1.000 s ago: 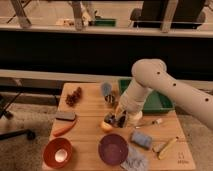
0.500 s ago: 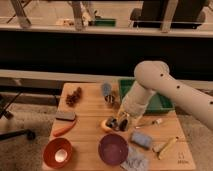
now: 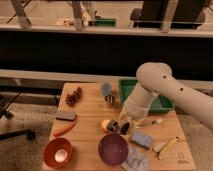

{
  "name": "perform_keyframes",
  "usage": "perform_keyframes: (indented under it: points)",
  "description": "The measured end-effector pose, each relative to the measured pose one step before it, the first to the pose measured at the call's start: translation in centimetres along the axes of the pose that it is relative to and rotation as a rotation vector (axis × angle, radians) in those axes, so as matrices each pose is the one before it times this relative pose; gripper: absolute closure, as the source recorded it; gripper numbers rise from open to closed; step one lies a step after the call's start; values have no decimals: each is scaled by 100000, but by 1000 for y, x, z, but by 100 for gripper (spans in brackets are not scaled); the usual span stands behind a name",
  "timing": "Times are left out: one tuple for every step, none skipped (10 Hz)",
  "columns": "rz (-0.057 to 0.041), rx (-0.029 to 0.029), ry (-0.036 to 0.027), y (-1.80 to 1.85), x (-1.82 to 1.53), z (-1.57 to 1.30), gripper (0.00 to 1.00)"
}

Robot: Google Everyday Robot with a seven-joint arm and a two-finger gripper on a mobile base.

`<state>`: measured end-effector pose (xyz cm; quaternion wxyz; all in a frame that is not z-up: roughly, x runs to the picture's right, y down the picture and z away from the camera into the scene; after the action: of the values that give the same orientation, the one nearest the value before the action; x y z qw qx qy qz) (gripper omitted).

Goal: Place brush in purple bowl

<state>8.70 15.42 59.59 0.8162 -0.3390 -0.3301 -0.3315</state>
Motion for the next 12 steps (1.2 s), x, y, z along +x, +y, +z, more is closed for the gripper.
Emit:
perform_keyframes:
  points:
    - [59, -129, -250, 157, -78, 15, 100]
    - [107, -33, -128, 169, -72, -48, 100]
    - [238, -168, -68, 350, -130, -81, 100]
    - [-80, -32, -209, 295, -180, -49, 100]
    - [-237, -201, -334, 279, -211, 20, 100]
    - [-223, -670, -606, 460, -357, 170, 100]
    - [-579, -1053, -497, 380, -423, 268, 100]
    - [-525, -931, -476, 411, -569, 271, 100]
    - [30, -776, -527, 433, -321, 258, 100]
    - [-367, -1063, -530, 233, -293, 329, 100]
    - [-324, -939, -558, 114, -303, 338, 100]
    - [238, -750, -465, 269, -204, 274, 100]
